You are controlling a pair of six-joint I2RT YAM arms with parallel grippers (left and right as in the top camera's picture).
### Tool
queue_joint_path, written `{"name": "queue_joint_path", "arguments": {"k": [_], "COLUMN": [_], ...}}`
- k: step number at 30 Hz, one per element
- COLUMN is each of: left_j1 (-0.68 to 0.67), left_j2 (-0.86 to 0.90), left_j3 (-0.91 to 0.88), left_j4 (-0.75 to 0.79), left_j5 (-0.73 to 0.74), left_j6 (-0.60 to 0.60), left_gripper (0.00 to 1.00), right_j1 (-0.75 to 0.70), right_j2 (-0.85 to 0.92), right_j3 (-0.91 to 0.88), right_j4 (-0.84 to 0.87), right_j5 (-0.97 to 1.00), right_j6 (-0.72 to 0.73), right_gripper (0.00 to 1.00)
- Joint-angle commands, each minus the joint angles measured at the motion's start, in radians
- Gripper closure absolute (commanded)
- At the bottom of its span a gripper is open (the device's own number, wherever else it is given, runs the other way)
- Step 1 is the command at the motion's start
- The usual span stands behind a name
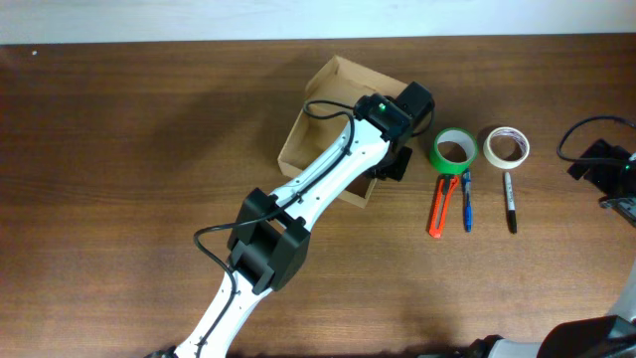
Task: Pack container
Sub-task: 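Drag the cardboard box with the left gripper toward table center, then release the box and retract the left arm to the side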
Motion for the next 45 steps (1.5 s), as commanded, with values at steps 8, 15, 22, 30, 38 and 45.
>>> {"name": "queue_joint_path", "arguments": {"k": [8, 15, 22, 30, 38, 45], "left_j1": [0.021, 0.053, 0.066, 0.066, 0.066, 0.077], "left_j2": [0.051, 0.059, 0.059, 0.059, 0.058, 0.055], "left_j3": [0.020, 0.020, 0.020, 0.053, 0.359, 0.686], "left_j4": [-0.006, -0.004, -0.003, -0.005, -0.129, -0.322], "left_j5": [0.151, 0.157, 0.151, 0.114, -0.047, -0.278], "left_j6": [-0.097, -0.086, -0.043, 0.001, 0.061, 0.112], "left_gripper": [0.99, 0.97, 0.30, 0.16, 0.15, 0.15], "right_j1": [-0.003, -0.003, -0.003, -0.003, -0.003, -0.003], "right_j2": [0.004, 0.004, 0.004, 0.004, 0.004, 0.004], "right_j3": [0.018, 0.018, 0.016, 0.016, 0.016, 0.016], "right_j4": [-0.002, -0.002, -0.002, -0.002, 0.000, 0.000], "right_j5": [-0.010, -0.010, -0.010, -0.010, -0.011, -0.014], "right_j6": [-0.006, -0.006, -0.006, -0.006, -0.005, -0.006], "right_gripper": [0.01, 0.01, 0.01, 0.01, 0.01, 0.01]}}
